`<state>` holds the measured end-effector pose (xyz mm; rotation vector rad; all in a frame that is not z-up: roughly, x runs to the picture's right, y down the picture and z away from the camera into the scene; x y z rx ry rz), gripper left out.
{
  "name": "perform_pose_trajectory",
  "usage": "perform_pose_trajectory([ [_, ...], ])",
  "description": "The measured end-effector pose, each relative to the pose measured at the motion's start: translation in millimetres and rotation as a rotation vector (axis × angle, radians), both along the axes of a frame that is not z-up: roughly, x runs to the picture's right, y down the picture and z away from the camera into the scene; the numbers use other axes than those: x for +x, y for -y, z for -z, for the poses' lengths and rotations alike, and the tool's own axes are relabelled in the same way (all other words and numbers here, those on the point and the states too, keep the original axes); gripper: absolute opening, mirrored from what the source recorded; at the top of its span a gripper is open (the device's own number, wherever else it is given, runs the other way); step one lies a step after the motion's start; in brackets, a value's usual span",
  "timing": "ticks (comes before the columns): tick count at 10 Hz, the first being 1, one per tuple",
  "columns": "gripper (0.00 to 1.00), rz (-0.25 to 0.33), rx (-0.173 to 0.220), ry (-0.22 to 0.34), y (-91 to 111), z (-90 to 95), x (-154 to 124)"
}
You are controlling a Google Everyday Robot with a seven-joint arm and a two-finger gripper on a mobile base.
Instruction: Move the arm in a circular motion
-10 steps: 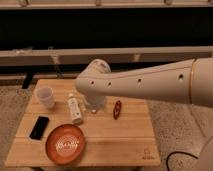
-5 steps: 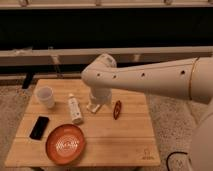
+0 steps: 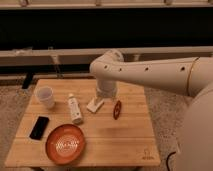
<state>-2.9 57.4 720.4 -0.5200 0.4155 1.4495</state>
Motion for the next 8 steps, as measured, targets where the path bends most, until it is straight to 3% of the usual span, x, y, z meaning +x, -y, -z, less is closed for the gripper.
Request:
perform_pose_trajectory([
  [8,0.65,0.111,0.017,0.06,39.4,-51.4,-58.7],
])
